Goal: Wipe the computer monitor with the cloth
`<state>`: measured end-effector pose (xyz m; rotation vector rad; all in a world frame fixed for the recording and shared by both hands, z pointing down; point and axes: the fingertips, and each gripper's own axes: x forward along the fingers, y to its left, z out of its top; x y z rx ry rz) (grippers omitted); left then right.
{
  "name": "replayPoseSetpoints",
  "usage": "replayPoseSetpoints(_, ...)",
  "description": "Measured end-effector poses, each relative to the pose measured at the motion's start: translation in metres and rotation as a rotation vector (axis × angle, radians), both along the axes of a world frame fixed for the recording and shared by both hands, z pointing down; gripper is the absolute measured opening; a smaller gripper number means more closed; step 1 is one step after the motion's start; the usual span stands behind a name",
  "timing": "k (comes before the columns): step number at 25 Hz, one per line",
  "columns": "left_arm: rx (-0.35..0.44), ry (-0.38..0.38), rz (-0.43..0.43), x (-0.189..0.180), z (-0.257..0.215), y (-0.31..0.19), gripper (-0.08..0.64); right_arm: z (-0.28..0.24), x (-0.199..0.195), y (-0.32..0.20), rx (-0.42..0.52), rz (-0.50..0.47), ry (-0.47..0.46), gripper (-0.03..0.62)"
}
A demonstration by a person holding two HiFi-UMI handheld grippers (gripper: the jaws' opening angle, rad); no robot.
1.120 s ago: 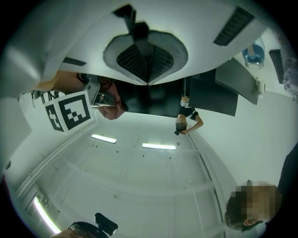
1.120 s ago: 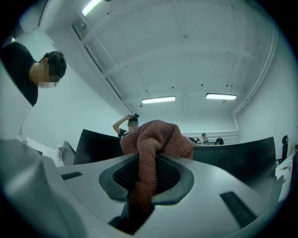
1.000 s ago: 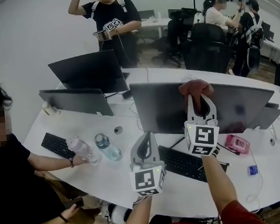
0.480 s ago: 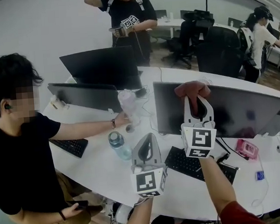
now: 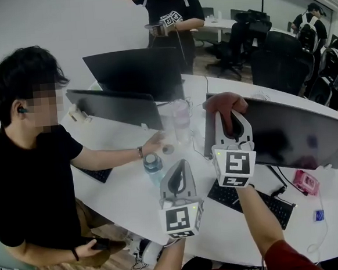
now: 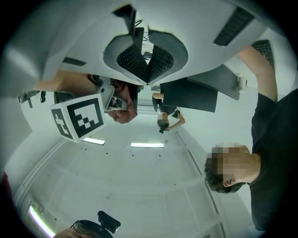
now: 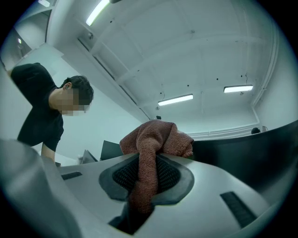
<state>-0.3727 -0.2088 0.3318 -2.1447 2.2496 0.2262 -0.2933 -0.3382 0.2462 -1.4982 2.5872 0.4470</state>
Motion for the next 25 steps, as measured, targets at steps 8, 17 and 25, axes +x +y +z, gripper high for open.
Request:
replayPoseSetpoints(8,-0.013,0.008,-0.026,-0.020,0.008,0.003,0.023,0.005,-0.035,0.002,-0.004,-0.041,0.011,0.077)
replayPoseSetpoints(17,-0.031,0.012,-0.030,-0.026,0.018,-0.001,0.023,0.014,-0.040,0.003,0.011,-0.041,0.002,0.077)
replayPoseSetpoints(25,-0.054,0.017,-0.039,-0.033,0.032,-0.005,0.023,0.047,-0.043,0.002,-0.020,-0.035,0.014,0.077)
